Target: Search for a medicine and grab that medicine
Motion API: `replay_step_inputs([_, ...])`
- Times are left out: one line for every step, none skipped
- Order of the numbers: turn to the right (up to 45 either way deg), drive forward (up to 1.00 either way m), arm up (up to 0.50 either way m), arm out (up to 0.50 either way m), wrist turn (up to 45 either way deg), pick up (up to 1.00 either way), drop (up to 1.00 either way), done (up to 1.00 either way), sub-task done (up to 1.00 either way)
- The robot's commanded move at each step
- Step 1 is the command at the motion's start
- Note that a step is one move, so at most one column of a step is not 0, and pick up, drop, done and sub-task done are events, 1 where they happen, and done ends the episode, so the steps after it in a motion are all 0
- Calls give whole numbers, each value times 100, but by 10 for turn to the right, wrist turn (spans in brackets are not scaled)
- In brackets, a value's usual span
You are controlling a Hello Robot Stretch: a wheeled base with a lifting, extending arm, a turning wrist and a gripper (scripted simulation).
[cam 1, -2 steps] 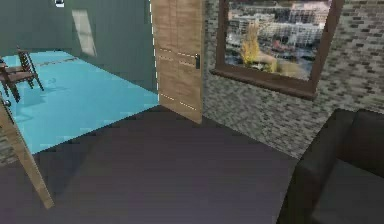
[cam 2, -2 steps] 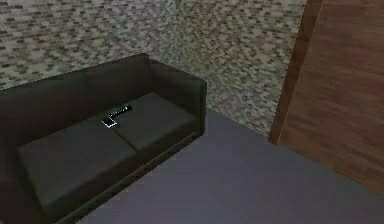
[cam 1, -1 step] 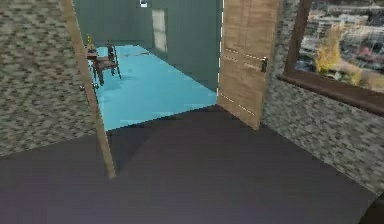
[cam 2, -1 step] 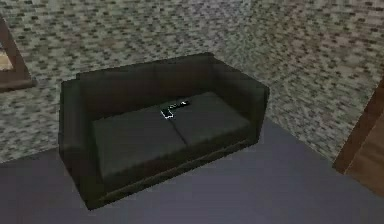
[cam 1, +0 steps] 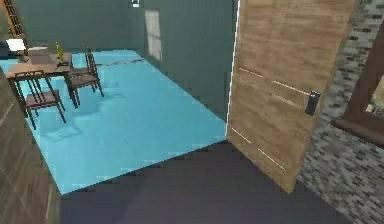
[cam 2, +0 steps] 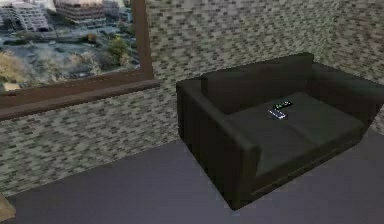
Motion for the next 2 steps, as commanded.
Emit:
replay_step_inputs([0, 45, 0, 0, 0, 0, 0, 0, 0])
replay_step_inputs([-270, 0, 0, 0, 0, 0, 0, 0, 0])
